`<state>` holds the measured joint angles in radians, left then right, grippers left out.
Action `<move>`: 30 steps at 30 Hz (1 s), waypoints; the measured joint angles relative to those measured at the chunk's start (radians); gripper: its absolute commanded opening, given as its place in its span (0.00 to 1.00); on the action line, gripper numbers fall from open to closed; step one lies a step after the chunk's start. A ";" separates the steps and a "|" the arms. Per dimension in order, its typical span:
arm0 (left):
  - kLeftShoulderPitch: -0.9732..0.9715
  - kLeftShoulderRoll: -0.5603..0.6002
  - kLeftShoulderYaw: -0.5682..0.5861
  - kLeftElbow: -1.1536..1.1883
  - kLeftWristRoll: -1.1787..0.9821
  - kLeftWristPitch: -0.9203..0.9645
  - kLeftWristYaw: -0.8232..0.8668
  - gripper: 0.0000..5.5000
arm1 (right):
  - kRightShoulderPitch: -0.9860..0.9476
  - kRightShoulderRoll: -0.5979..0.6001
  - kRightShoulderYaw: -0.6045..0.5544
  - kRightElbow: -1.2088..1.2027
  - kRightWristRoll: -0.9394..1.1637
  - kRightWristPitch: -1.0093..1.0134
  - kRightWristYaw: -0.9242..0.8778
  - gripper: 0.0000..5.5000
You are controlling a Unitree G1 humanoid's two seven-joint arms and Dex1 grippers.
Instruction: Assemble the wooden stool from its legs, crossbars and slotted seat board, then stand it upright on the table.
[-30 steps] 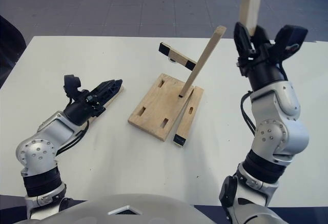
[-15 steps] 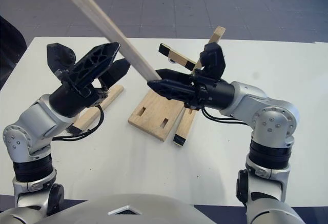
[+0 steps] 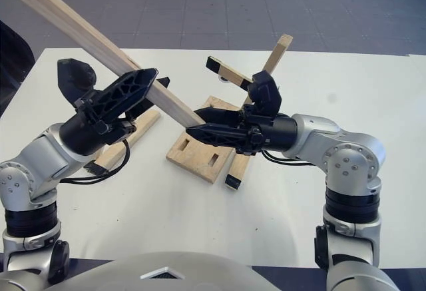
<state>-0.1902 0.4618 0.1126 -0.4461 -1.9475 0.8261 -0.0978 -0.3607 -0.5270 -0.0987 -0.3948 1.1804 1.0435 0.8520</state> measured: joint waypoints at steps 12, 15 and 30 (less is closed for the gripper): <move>-0.001 0.016 -0.012 0.040 0.133 -0.003 -0.045 0.40 | 0.022 0.000 0.004 0.001 -0.043 -0.006 -0.036 0.39; -0.001 0.008 -0.012 0.044 0.126 -0.005 -0.046 0.40 | 0.021 0.000 0.008 0.001 -0.050 -0.015 -0.035 0.39; 0.012 0.109 0.167 0.212 0.273 -0.069 -0.047 0.39 | 0.075 -0.190 0.146 0.162 -0.433 -0.191 0.046 0.59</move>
<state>-0.1785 0.5709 0.2795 -0.2341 -1.6748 0.7567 -0.1449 -0.2859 -0.7168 0.0475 -0.2325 0.7474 0.8530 0.8983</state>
